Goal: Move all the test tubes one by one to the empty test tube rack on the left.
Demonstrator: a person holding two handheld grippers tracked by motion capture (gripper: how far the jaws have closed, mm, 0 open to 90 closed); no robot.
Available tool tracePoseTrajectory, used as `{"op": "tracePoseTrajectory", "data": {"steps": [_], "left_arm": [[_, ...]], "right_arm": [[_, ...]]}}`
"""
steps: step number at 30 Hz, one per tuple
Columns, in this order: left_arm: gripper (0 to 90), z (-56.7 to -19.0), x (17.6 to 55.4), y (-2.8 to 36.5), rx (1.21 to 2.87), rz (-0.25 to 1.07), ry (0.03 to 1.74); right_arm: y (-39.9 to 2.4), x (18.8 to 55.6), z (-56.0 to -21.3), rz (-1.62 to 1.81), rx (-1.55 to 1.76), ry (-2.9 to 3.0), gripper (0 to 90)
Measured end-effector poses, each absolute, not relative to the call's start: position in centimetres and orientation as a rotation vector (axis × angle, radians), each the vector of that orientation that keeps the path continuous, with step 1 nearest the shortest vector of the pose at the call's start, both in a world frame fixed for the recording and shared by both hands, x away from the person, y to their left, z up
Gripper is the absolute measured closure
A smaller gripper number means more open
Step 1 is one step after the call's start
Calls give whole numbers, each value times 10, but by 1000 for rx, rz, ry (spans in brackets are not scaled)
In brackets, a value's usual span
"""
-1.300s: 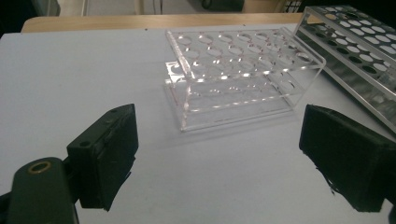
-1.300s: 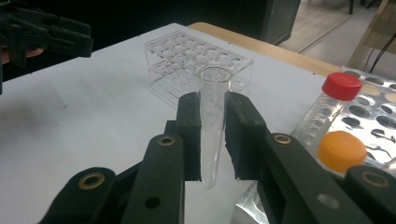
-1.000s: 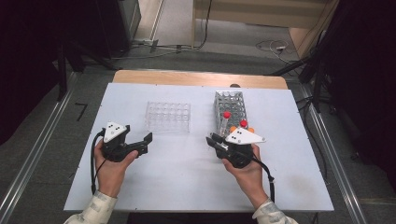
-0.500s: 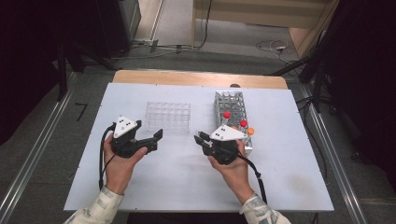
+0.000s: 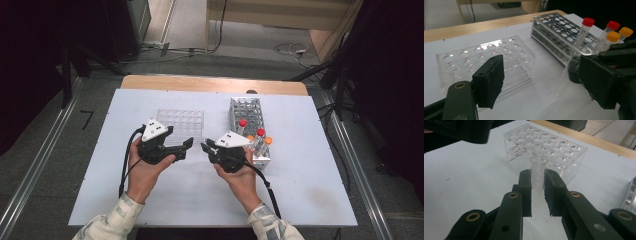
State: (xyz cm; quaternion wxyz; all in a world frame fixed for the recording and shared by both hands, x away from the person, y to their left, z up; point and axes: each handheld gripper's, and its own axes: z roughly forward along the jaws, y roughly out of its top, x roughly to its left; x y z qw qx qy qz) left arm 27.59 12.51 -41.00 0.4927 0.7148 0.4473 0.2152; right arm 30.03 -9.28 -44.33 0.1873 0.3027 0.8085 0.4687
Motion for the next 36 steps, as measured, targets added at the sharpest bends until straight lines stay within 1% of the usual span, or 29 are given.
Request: {"op": "tracePoseTrajectory", "data": {"steps": [2, 3, 6, 7, 8, 10, 11, 15, 19, 23, 24, 25, 27, 29, 36], "left_arm": [[291, -409, 277, 119, 1752, 508, 1073], [291, -408, 278, 117, 1758, 505, 1068], [357, -408, 281, 111, 1779, 479, 1059], [421, -407, 282, 108, 1782, 478, 1048], [443, -407, 282, 108, 1782, 478, 1048], [458, -407, 284, 105, 1786, 474, 1040], [496, -407, 284, 104, 1788, 472, 1038], [566, -408, 285, 101, 1808, 470, 1035], [600, -411, 288, 99, 1828, 462, 1035], [653, -412, 289, 98, 1835, 470, 1035], [653, -412, 289, 97, 1838, 470, 1036], [689, -412, 290, 97, 1846, 456, 1037], [704, -412, 290, 97, 1847, 449, 1042], [759, -412, 291, 96, 1852, 440, 1039], [772, -410, 291, 93, 1860, 460, 1031]], "right_arm": [[-90, 299, -443, 1313, 835, 2269, 738], [-90, 299, -443, 1313, 835, 2269, 738], [-87, 298, -441, 1317, 820, 2256, 737], [-86, 297, -441, 1322, 822, 2248, 737], [-85, 296, -441, 1326, 821, 2245, 737], [-85, 296, -441, 1327, 822, 2242, 737], [-83, 296, -442, 1328, 823, 2244, 737], [-81, 296, -443, 1324, 815, 2241, 737], [-79, 296, -443, 1326, 820, 2238, 737], [-77, 296, -443, 1329, 821, 2237, 737], [-77, 296, -443, 1329, 821, 2237, 737], [-76, 296, -444, 1328, 821, 2236, 737], [-76, 296, -444, 1327, 817, 2237, 738], [-76, 296, -444, 1326, 821, 2235, 737], [-77, 297, -444, 1329, 824, 2231, 735]]}}
